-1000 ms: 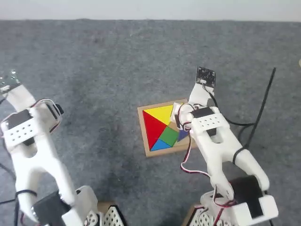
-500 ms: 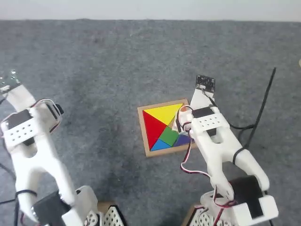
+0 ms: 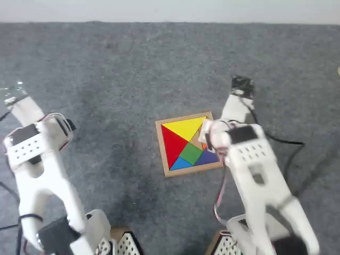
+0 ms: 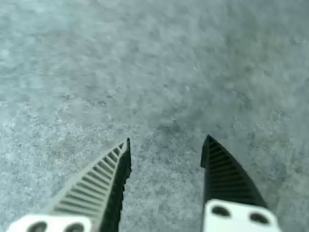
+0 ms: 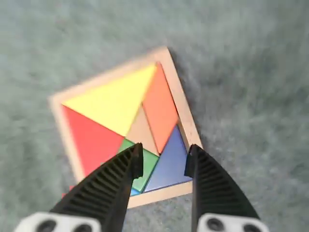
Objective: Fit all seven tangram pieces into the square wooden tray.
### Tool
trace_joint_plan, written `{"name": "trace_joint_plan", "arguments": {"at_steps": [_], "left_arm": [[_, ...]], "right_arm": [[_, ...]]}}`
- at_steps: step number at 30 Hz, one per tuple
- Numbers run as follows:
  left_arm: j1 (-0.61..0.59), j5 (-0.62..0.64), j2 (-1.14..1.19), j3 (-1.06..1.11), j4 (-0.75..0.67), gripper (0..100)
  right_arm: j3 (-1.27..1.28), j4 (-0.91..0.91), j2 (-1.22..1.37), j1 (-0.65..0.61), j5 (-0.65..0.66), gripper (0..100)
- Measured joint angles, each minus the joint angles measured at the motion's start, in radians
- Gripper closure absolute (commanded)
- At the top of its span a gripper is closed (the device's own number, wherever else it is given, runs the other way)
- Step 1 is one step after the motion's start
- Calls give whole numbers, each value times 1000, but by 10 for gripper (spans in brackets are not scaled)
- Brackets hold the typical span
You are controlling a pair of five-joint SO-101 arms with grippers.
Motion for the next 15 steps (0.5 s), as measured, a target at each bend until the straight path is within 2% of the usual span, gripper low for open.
{"name": "trace_joint_plan", "arguments": {"at_steps": [2, 3, 5, 9, 15], "left_arm": [[31, -12, -71, 46, -2, 762], [51, -12, -117, 77, -2, 762], [94, -20, -232, 141, -2, 762], [161, -44, -496, 275, -2, 761], [264, -80, -848, 470, -34, 761]], "right_arm": [[31, 18, -138, 21, 55, 988], [55, 18, -198, 41, 77, 997], [117, 18, -316, 63, 118, 972], [258, 18, -499, 120, 183, 990], [462, 18, -723, 203, 348, 991]]}}
